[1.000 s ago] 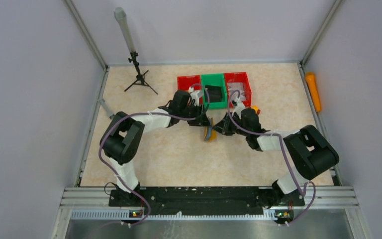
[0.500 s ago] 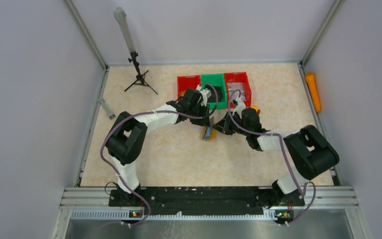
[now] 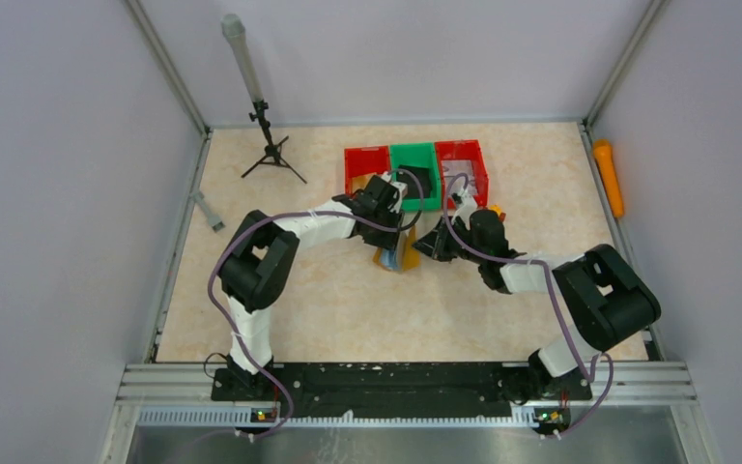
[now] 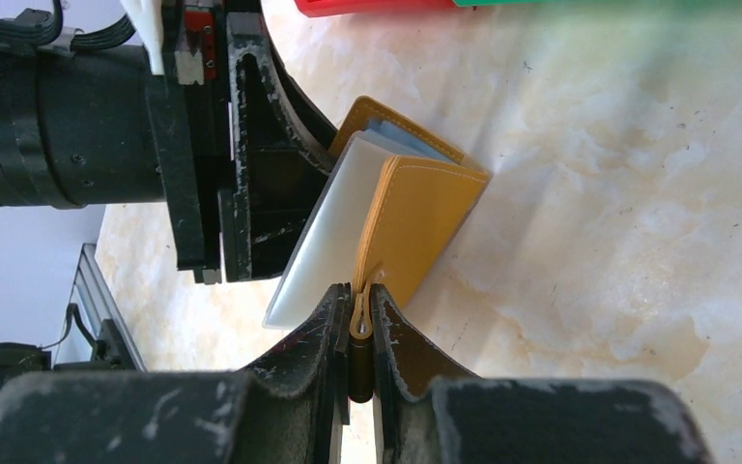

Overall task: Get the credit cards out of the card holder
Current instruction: Place the card holder at the center of the board, then close the card holder at the center of the board.

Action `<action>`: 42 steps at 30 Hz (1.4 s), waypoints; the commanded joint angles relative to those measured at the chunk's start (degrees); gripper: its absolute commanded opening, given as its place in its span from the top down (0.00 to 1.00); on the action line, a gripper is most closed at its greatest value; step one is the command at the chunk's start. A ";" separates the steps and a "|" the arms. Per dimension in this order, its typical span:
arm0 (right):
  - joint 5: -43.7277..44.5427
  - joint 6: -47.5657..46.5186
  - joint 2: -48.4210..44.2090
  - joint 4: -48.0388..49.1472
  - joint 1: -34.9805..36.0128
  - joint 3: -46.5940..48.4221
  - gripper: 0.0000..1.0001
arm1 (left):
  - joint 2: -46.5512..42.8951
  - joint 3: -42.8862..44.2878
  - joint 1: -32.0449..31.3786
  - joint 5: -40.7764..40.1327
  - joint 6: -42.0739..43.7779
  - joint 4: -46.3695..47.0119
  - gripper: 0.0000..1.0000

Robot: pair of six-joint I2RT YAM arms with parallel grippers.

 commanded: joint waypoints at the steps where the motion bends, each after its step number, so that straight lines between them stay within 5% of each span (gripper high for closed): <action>1: 0.42 -0.72 -2.29 2.20 -0.09 0.90 0.95 | -4.44 -4.15 0.58 0.86 -0.03 2.33 0.56; 9: 2.06 -1.96 -2.87 -0.34 -0.11 1.38 0.94 | -13.05 -16.97 8.25 15.55 -8.48 19.64 0.44; 16: 2.64 -3.63 -4.24 -1.55 -0.10 1.26 0.91 | -14.71 -20.04 11.20 17.10 -11.87 23.67 0.39; 22: 0.05 -4.45 -4.79 0.10 -0.11 0.61 0.65 | -14.56 -20.48 12.11 17.11 -12.66 23.96 0.37; 33: -14.50 2.38 2.36 16.65 0.71 0.42 0.62 | -12.01 -19.75 12.09 21.24 -13.20 25.42 0.67; 42: -11.38 -3.13 10.59 0.81 2.08 8.14 0.59 | -8.58 -16.07 11.66 19.50 -11.98 19.26 0.79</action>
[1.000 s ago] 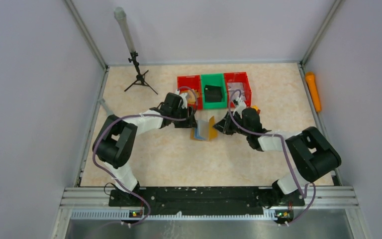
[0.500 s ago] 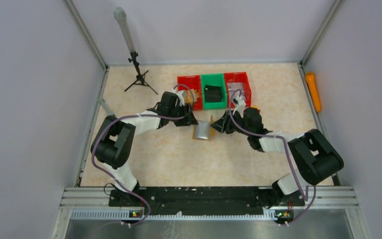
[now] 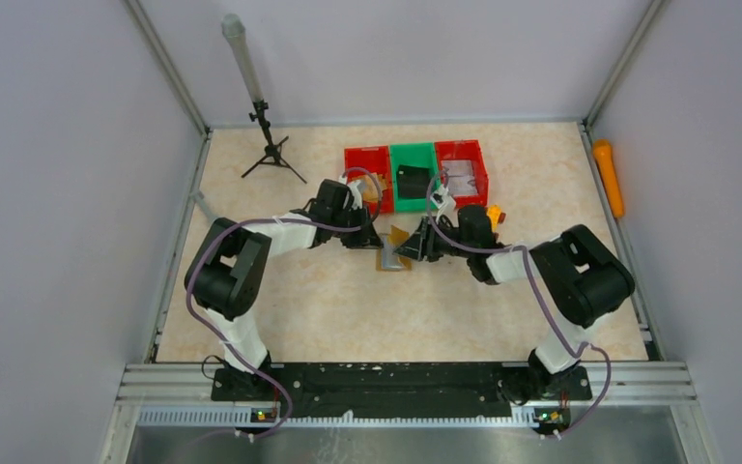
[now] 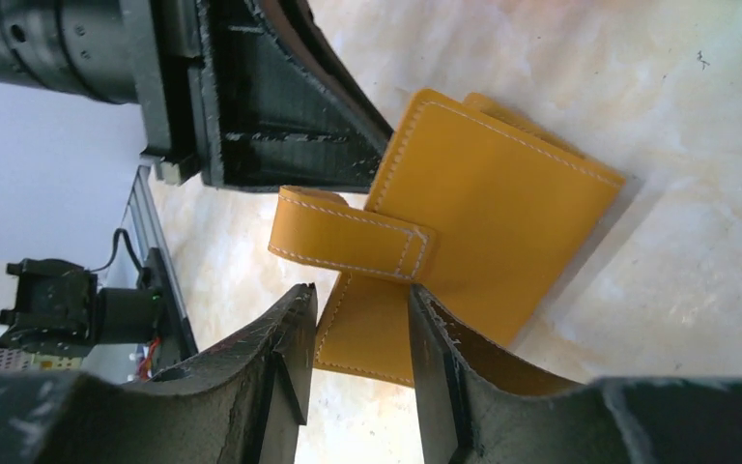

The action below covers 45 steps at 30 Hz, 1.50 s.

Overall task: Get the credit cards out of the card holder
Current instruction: Close the card holder at the center of the board.

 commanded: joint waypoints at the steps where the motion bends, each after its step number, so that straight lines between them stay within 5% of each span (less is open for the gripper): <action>1: 1.09 -3.49 3.24 -5.82 1.02 4.89 0.58 | 0.01 2.26 -0.08 -0.81 1.08 -1.99 0.79; 13: 15.33 -11.34 6.04 -24.67 4.81 12.76 0.64 | -3.75 0.97 -0.10 -4.72 1.77 -2.92 0.77; 16: 18.14 -12.79 5.12 -26.78 5.31 13.12 0.64 | -6.72 -0.42 -0.06 -9.42 2.04 -3.02 0.65; 19: 22.36 -14.77 4.01 -29.34 6.13 13.76 0.64 | -10.09 -2.26 -0.06 -14.03 1.98 -2.46 0.64; 32: 21.72 -15.66 -7.82 -17.54 6.36 4.93 0.63 | -19.75 -8.66 -0.06 -19.95 2.46 3.41 0.57; 37: 25.91 -17.03 -14.30 -13.61 6.40 0.40 0.63 | -22.83 -10.22 -0.06 -24.65 4.10 4.17 0.47; 40: 30.05 -18.73 -19.58 -11.62 6.40 -3.15 0.61 | -26.07 -12.27 -0.06 -28.73 4.95 5.79 0.32; 43: 36.10 -20.50 -24.34 -10.25 6.40 -6.22 0.58 | -30.28 -15.60 -0.06 -30.19 6.21 8.87 0.04; 45: 41.90 -21.77 -27.32 -9.97 6.40 -7.98 0.52 | -33.76 -19.05 -0.06 -29.95 7.73 12.10 0.01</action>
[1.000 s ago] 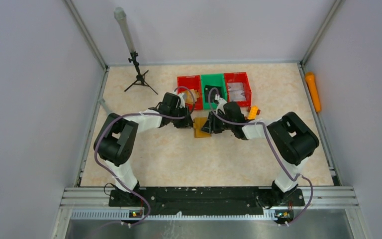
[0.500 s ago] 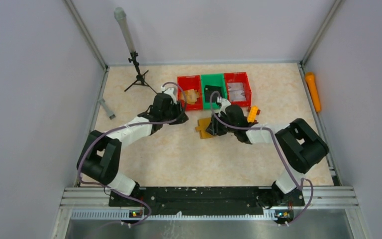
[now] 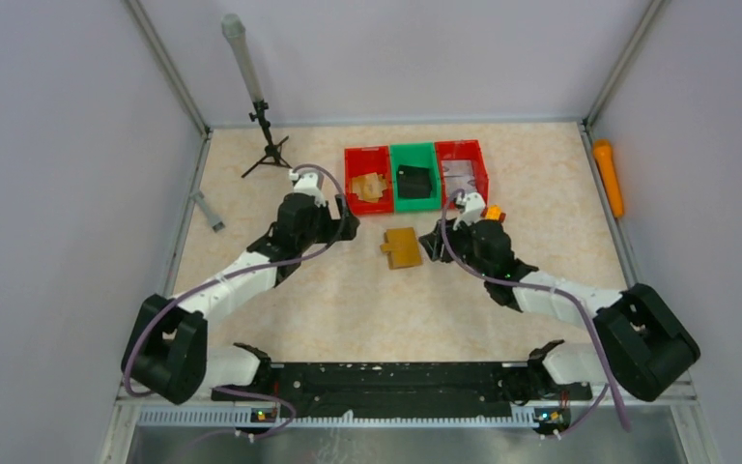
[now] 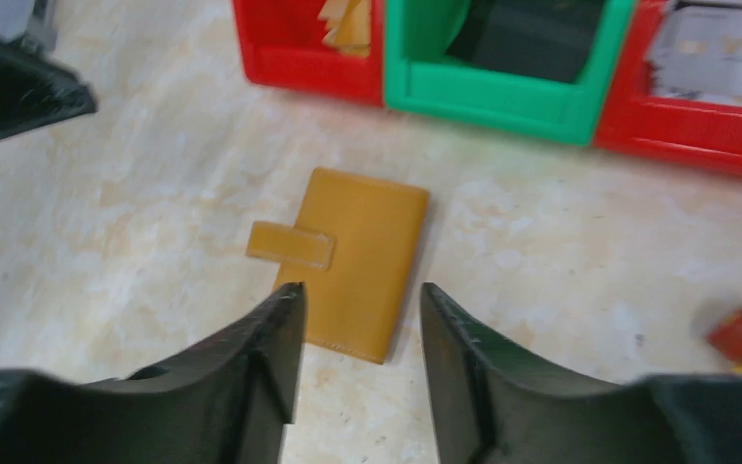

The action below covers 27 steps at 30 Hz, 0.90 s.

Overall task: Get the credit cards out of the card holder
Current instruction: Close the card holder at the center of the board, then reset both arms

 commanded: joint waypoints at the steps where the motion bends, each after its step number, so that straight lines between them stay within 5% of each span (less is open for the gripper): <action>1: 14.20 -4.27 -7.10 4.62 0.33 -3.36 0.45 | -7.83 -5.61 0.02 -3.79 3.53 9.33 0.01; 5: 26.49 -4.78 -11.34 3.77 0.01 -5.88 0.11 | -11.61 -7.38 0.00 -12.45 6.01 9.03 0.01; 13: 32.01 -5.05 -20.24 1.52 -10.28 -10.20 0.09 | -17.38 -16.30 1.96 -32.71 15.41 18.09 0.01; 19: 32.72 -11.34 -24.50 12.54 -19.84 -18.35 0.09 | -21.34 -26.77 5.75 -33.85 23.06 32.47 0.01; 27: 25.08 -17.95 -14.08 26.16 -23.59 -22.66 0.07 | -10.03 -26.37 14.42 -29.91 24.56 37.81 0.01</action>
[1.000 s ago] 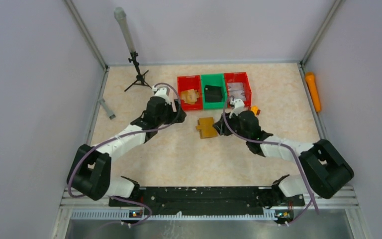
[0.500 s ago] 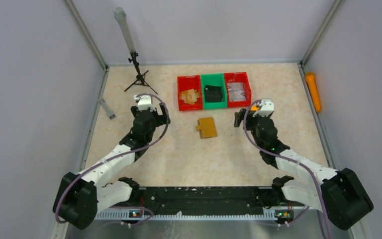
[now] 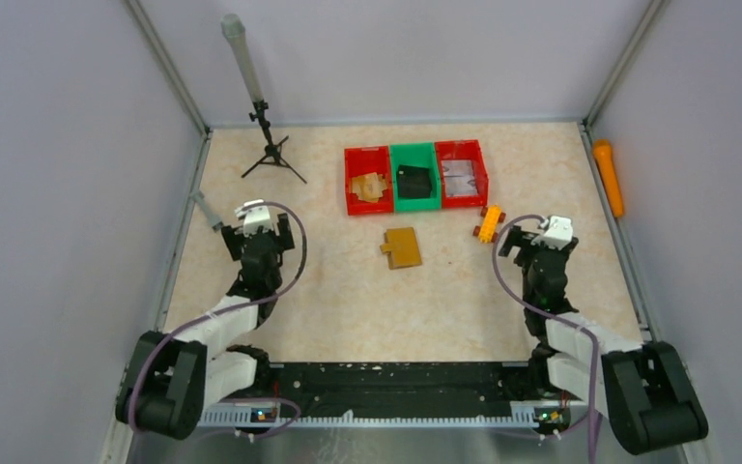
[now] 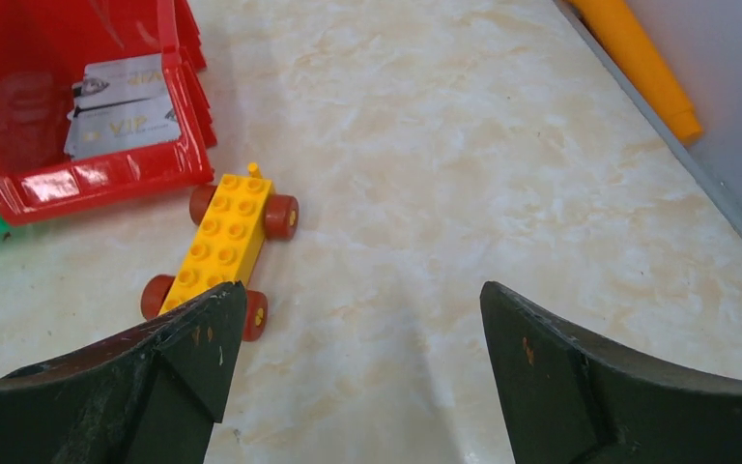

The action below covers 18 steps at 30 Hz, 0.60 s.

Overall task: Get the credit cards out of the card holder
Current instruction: Reset both arms

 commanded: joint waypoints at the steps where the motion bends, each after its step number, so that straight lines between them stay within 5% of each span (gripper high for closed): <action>1: -3.31 -5.76 7.26 12.34 -0.46 0.45 0.07 | 5.78 -0.40 4.79 1.69 1.13 9.45 0.01; 10: -4.84 -10.62 21.37 31.55 -2.43 -0.47 0.04 | 11.15 -0.65 11.78 10.31 1.29 18.66 0.01; 13: -0.51 -7.33 28.13 40.02 -4.15 -1.05 0.05 | 13.44 2.90 13.28 13.83 0.23 14.41 0.04; 14: -0.18 -7.69 29.20 41.88 -4.12 -1.33 0.05 | 14.33 2.39 13.73 16.11 -0.40 16.87 0.03; 17: 0.17 -5.95 27.54 34.38 -4.21 1.07 0.06 | 25.01 -5.68 16.03 18.44 0.55 44.44 0.01; 18: 0.45 -5.89 28.20 33.00 -4.38 2.45 0.06 | 22.25 -5.33 16.10 19.56 -0.49 41.03 0.02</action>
